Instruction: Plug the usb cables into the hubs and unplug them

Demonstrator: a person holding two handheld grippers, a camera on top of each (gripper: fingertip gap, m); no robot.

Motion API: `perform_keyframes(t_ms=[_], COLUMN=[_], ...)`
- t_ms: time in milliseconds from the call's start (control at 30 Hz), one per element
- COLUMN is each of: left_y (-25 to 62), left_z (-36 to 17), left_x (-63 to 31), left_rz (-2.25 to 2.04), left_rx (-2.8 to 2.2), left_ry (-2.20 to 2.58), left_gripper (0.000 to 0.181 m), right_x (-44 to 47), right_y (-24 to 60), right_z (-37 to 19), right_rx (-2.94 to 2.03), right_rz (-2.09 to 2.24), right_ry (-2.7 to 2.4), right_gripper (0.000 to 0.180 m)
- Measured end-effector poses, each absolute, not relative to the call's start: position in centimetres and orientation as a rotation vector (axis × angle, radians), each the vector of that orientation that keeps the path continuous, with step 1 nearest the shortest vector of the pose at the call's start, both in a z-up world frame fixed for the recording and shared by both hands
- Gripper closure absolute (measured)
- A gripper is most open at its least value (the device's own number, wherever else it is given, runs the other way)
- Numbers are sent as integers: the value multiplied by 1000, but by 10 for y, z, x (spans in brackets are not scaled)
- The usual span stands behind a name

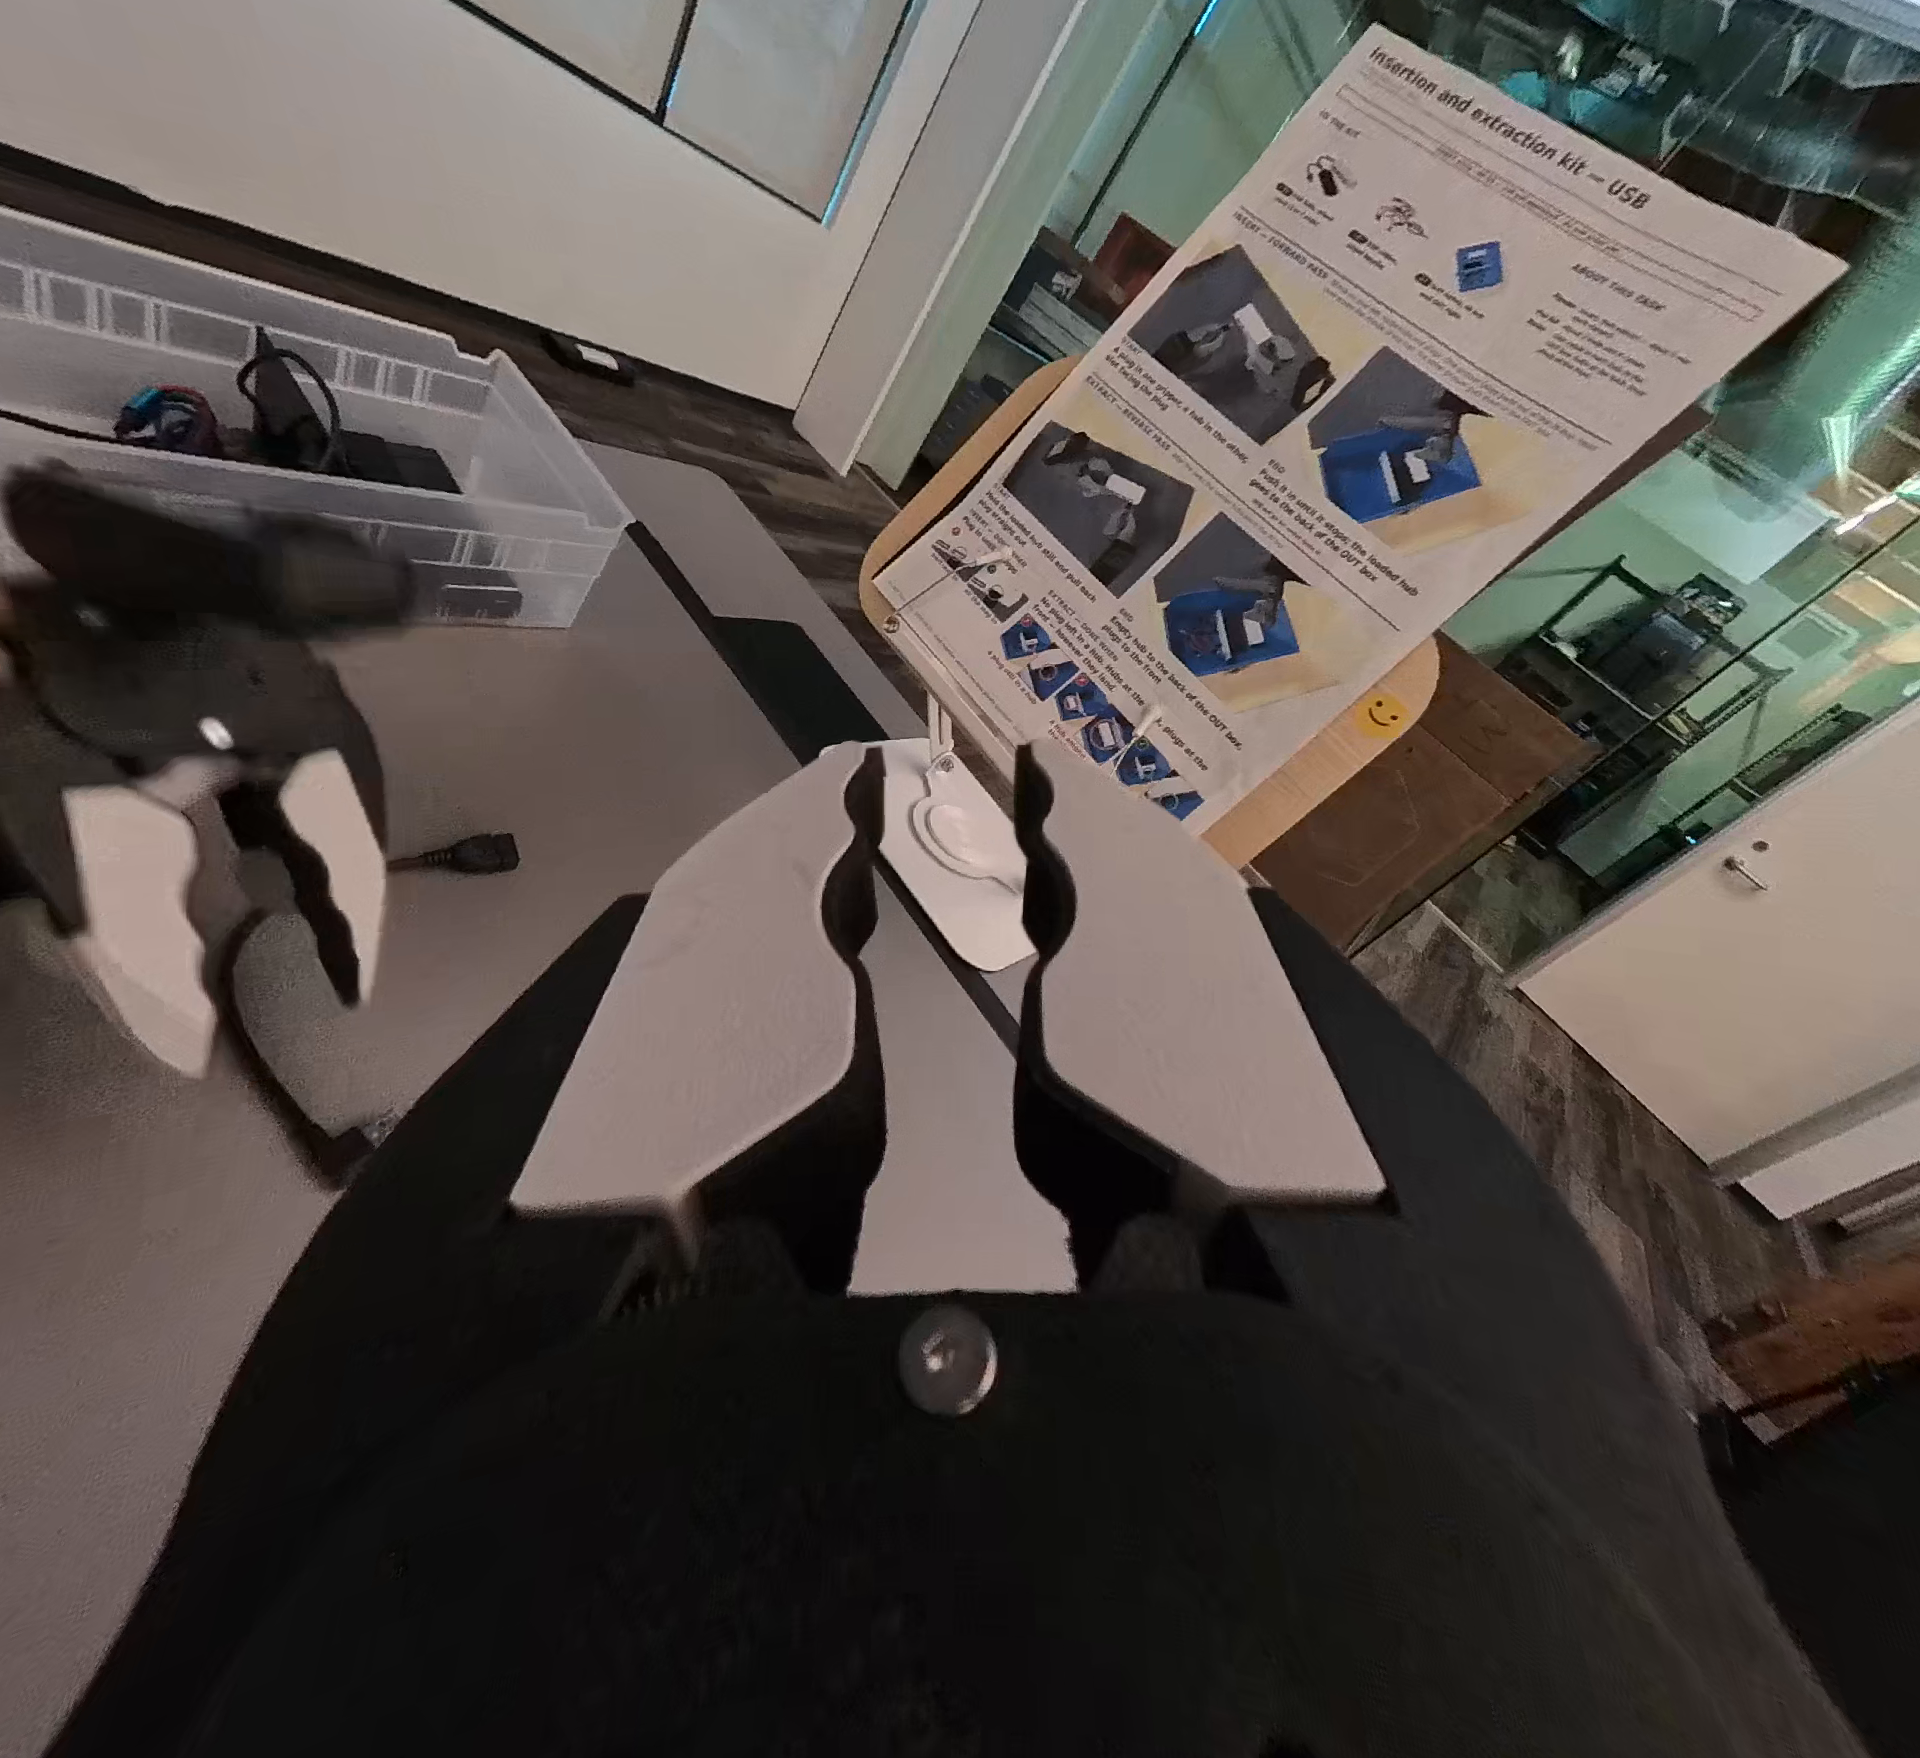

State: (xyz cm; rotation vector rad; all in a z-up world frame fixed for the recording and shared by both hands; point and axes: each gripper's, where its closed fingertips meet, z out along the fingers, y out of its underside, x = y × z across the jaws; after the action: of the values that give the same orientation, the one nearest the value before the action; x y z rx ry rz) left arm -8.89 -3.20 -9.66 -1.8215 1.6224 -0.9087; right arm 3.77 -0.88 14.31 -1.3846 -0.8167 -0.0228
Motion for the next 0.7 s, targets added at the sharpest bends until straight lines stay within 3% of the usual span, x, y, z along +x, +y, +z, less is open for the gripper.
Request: perform_keyframes(t_ms=[33,167,233,400,500,700], left_y=[-34,-1,25,81,87,104], left_z=[-73,21,40,-35,-80,-121], left_x=[-103,-221,-292,-404,-416,-428], left_rz=[-924,-476,-216,108,168,198], left_rx=[-1746,-1414,-1365,-1814,-1912,-2033], left_ry=[1556,1266,1236,1525,1756,1958], left_gripper=[134,141,141,119,134,135], right_x=[38,40,39,40,39,38], right_y=[-9,-10,-7,9,16,18], right_z=[145,152,152,143,135,121], right_rx=[-1375,-1330,-1328,-1373,-1415,-1472], right_rz=[-13,22,36,7,-37,-124], right_ry=[-815,-794,-785,-775,-787,-840], right_gripper=[156,156,156,156,156,156])
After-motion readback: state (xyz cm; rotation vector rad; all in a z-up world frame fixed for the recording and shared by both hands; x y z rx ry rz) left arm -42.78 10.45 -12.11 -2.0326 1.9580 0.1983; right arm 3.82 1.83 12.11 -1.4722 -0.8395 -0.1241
